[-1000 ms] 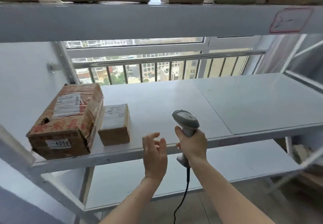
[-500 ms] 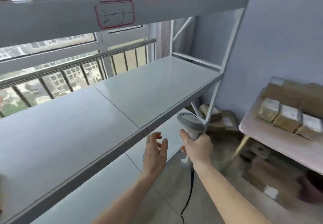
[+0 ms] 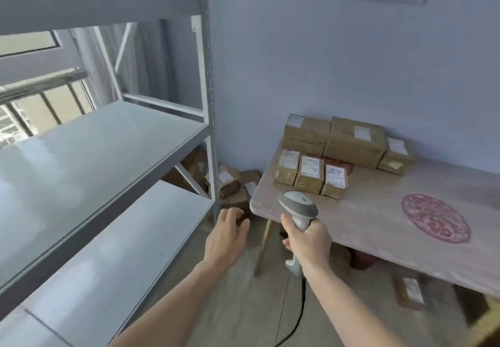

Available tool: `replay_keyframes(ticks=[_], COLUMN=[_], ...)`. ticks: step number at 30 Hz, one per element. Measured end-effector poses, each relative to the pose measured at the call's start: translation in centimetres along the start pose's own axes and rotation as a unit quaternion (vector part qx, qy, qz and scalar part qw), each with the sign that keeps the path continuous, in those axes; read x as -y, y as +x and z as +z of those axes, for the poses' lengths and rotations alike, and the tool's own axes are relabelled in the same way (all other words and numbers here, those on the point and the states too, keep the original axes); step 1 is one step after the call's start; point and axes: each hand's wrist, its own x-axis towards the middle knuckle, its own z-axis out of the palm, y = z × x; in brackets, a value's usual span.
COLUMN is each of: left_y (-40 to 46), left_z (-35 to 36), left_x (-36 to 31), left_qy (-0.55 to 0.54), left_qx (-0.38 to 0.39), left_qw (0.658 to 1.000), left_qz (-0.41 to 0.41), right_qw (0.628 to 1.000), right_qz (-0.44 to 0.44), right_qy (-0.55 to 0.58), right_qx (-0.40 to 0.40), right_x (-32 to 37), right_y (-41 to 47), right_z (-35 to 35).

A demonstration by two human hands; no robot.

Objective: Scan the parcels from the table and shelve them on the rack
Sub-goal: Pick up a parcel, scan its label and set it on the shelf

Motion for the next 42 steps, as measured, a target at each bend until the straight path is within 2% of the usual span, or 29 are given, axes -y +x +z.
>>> replay_keyframes(ticks=[5,10,21,26,31,36,42], left_y=[6.4,12.6,27.5,32.7,34.5,34.8,34.2], left_z=[7.2,13.2,22.0,25.5,29.5,33.6,36.6], left_x=[-4.8,-8.1,-11.6,-13.6,-15.1,-16.1,-17.5], left_qy=[0.03,0.053,0.086,0.089,0.045,0.049,0.08], left_qx=[0.057,0.103,0.203,0.225,0.262,0.281,0.225], left_qw=[0.997,0.991,0.969,0.962,0.956,0.956,0.971], left_qz=[0.033,0.066,0.112,0.129,0.126,0.072,-0.023], right_qw=[0.998,0.993,0.978,0.971,0.968,0.972,0.975], right_qz=[0.024,0.056,0.131,0.152,0.17,0.179,0.182], right_qy=[0.002,0.004,-0.028,-0.041,-0.057,-0.073,-0.118], right_qx=[-0.052,-0.105,-0.16,-0.179,-0.175,-0.135,-0.05], right_x=[-1.5,-2.7,-3.7,-4.4,-5.3,-7.2,-9.7], right_y=[7.9,15.0,30.2,35.8,40.2,44.3,47.9], right_z=[-6.3,-9.4,-9.5,-9.0,-9.1,-9.7,-11.4])
